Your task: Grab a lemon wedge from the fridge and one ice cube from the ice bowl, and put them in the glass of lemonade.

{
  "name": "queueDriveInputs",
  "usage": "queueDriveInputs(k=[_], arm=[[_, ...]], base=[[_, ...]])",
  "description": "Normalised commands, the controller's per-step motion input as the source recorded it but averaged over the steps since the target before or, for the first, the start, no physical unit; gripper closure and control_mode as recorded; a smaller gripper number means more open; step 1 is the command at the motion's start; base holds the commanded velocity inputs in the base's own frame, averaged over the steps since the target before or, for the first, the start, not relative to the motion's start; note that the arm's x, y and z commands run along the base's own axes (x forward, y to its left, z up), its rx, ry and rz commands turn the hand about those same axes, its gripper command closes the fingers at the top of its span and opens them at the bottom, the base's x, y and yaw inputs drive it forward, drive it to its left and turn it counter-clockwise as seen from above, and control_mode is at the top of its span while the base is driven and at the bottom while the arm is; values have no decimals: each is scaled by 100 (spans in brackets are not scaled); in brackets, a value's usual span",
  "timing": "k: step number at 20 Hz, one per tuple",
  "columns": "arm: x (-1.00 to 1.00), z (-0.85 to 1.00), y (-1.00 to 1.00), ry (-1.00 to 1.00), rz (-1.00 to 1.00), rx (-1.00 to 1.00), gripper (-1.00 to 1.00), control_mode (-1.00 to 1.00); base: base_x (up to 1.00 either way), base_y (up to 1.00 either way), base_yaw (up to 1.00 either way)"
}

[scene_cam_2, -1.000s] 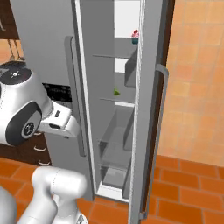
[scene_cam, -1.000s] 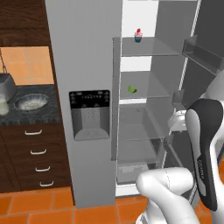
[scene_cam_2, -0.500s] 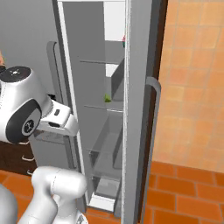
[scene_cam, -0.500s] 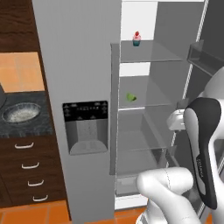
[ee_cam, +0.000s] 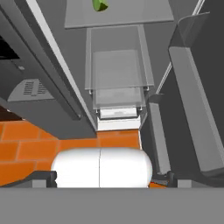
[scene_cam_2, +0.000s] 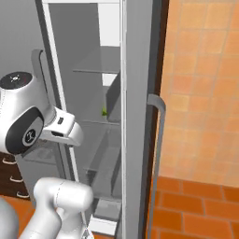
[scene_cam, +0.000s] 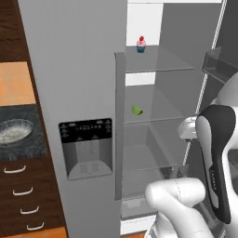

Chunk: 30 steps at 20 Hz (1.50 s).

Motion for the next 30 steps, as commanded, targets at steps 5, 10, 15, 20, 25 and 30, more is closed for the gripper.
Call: queueDriveInputs(k=[5, 10, 15, 20, 25, 30], arm=[[0, 0, 0, 0, 0, 0, -100, 100], [0, 0, 0, 0, 0, 0, -100, 100], [-1, -11, 0, -13, 3, 0, -100, -100], [7, -41, 1, -16, 6, -1, -100, -100], [57, -38, 1, -3, 4, -3, -100, -100], [94, -16, 6, 0, 1, -4, -100, -100]], base=[[70, 0, -7], [38, 0, -5], [-2, 0, 0], [0, 0, 0], [0, 0, 0], [0, 0, 0]])
